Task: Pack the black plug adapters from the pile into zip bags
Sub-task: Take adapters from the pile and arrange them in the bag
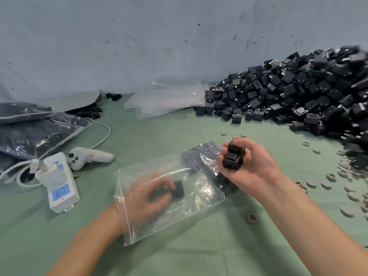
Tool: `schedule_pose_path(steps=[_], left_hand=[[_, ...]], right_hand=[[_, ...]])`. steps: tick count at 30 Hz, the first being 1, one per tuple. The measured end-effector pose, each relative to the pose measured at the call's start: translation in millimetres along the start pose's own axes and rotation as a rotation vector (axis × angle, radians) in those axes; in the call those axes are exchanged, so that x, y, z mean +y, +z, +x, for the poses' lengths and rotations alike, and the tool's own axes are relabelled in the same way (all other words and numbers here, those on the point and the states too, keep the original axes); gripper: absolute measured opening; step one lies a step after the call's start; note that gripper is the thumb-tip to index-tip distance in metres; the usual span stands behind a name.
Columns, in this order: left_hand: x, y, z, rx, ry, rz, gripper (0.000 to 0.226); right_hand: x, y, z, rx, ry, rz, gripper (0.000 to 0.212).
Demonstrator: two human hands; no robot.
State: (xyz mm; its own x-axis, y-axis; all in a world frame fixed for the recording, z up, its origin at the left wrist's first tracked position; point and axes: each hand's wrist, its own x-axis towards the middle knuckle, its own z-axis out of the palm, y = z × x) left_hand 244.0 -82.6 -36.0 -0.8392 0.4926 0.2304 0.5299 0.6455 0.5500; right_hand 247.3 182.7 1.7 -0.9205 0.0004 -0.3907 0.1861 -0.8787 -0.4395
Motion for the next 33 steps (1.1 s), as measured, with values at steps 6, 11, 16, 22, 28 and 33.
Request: schedule_pose_path(steps=[6, 11, 16, 22, 28, 33], left_hand=[[16, 14, 15, -0.064, -0.209, -0.380, 0.019], [25, 20, 31, -0.158, -0.254, -0.295, 0.020], [25, 25, 49, -0.179, -0.237, 0.017, 0.049], [28, 32, 58, -0.138, -0.158, 0.023, 0.053], [27, 24, 43, -0.085, -0.252, -0.194, 0.022], [24, 5, 11, 0.121, -0.379, -0.386, 0.013]], right_hand=[[-1, 0, 0, 0.022, -0.008, 0.008, 0.017], [-3, -1, 1, 0.035, -0.012, 0.006, 0.018], [-3, -2, 3, 0.034, -0.004, 0.012, 0.018], [-4, -1, 3, 0.058, 0.004, 0.006, 0.004], [-4, 0, 3, 0.080, -0.014, -0.025, 0.013], [-2, 2, 2, 0.027, -0.045, -0.054, 0.025]])
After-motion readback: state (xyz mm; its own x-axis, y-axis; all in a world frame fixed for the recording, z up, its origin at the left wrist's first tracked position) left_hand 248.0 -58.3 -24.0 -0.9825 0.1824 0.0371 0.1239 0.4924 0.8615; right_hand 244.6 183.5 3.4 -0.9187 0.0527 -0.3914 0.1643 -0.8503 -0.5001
